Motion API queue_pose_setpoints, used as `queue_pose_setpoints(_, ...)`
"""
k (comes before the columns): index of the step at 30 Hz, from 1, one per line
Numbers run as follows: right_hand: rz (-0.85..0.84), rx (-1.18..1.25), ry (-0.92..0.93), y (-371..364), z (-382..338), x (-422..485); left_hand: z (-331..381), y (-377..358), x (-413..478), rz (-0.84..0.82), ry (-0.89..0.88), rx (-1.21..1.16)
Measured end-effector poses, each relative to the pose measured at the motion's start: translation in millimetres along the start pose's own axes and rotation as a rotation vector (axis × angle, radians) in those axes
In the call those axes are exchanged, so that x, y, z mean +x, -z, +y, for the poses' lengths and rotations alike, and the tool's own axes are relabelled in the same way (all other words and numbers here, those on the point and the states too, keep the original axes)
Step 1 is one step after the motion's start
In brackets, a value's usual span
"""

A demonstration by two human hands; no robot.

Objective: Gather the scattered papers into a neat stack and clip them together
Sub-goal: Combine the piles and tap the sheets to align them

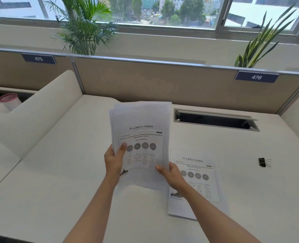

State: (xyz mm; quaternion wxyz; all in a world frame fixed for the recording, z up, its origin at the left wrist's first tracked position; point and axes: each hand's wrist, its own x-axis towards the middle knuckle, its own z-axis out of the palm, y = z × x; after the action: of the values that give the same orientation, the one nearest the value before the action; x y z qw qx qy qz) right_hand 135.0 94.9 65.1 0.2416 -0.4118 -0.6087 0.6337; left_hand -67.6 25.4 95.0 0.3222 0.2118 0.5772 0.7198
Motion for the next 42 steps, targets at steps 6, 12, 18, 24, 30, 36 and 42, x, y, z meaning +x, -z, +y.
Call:
queue_pose_setpoints(6,0.075,-0.026,0.075,-1,-10,6,23,1,6,-0.026,-0.186,0.018)
queue_pose_setpoints(12,0.154,-0.103,0.197,-8,-7,7,13,10,3,-0.023,-0.298,0.023)
queue_pose_setpoints(18,0.192,-0.102,0.16,-13,-3,9,-1,6,-4,-0.007,-0.254,0.062)
queue_pose_setpoints(24,0.182,-0.079,0.126,-15,-5,12,1,2,-2,0.036,-0.252,0.073)
queue_pose_setpoints(30,0.183,-0.13,0.086,-13,8,12,-31,11,-18,-0.012,-0.176,0.12)
queue_pose_setpoints(36,0.12,-0.198,0.002,-4,5,13,-36,15,-10,0.027,-0.168,0.276)
queue_pose_setpoints(42,0.161,-0.407,-0.041,37,21,-1,-37,22,4,0.126,-0.167,0.537)
